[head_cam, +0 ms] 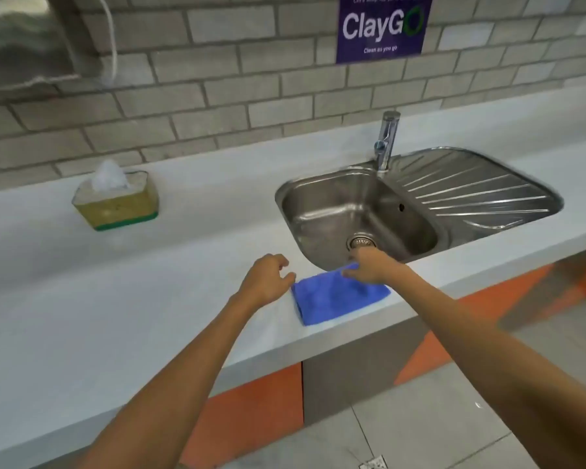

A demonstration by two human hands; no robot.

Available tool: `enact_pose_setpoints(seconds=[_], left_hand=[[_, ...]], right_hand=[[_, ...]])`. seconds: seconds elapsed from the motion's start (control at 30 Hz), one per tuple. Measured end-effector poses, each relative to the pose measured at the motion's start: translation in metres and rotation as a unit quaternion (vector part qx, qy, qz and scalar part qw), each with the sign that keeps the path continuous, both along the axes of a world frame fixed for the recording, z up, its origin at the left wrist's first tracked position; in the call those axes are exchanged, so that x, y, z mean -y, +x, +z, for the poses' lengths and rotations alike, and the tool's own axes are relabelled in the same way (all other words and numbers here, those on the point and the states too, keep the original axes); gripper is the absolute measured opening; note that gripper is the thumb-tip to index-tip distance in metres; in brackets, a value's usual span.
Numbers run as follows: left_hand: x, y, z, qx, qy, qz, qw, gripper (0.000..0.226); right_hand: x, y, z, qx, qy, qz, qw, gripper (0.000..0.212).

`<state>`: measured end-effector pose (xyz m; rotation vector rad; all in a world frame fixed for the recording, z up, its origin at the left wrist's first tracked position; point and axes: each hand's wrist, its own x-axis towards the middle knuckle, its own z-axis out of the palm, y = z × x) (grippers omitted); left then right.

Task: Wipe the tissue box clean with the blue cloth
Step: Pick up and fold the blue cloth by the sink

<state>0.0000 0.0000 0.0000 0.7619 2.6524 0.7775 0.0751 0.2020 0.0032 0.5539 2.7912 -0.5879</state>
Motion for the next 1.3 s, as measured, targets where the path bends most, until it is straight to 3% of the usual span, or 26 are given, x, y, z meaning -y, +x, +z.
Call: enact_pose_setpoints(seconds=[0.13,0.33,0.53,0.7,0.8,0.9,1.03,1.13,1.3], left_hand=[[-0.015,0.013,-0.030,0.051,-0.066,0.010,0.997,0.046],[-0.031,0.014,-0.056,0.040,-0.136,0.055,0.988,0.054],[-0.036,0.013,-0.064,0.075,-0.076,0.151,0.983,0.049],[-0.043,0.023,-0.063,0.087,-0.034,0.165,0.982,0.030],[-0.043,0.027,-0.062,0.104,0.040,0.175,0.978,0.017],[-0.044,0.022,-0.052,0.181,0.163,0.229,0.942,0.012],[-0.038,0.003,-0.031,0.304,0.338,0.305,0.836,0.026],[-0.027,-0.012,-0.019,0.333,0.403,0.305,0.796,0.039],[-0.007,-0.035,-0.003,0.417,0.486,0.265,0.721,0.039]], right_hand=[[-0.022,0.005,-0.022,0.057,0.069,-0.028,0.996,0.053],[-0.051,-0.004,-0.046,0.084,0.061,-0.009,0.995,0.056],[-0.068,-0.010,-0.055,0.098,-0.001,-0.018,0.995,0.052],[-0.069,-0.008,-0.057,-0.030,-0.057,-0.042,0.997,0.041],[-0.065,-0.013,-0.049,-0.093,-0.122,-0.054,0.987,0.029],[-0.056,-0.028,-0.036,-0.141,-0.192,-0.069,0.969,0.029],[-0.035,-0.054,-0.015,-0.196,-0.305,-0.078,0.929,0.026],[-0.011,-0.073,0.001,-0.209,-0.331,-0.059,0.918,0.020],[0.046,-0.107,0.020,-0.211,-0.312,0.010,0.926,0.017]])
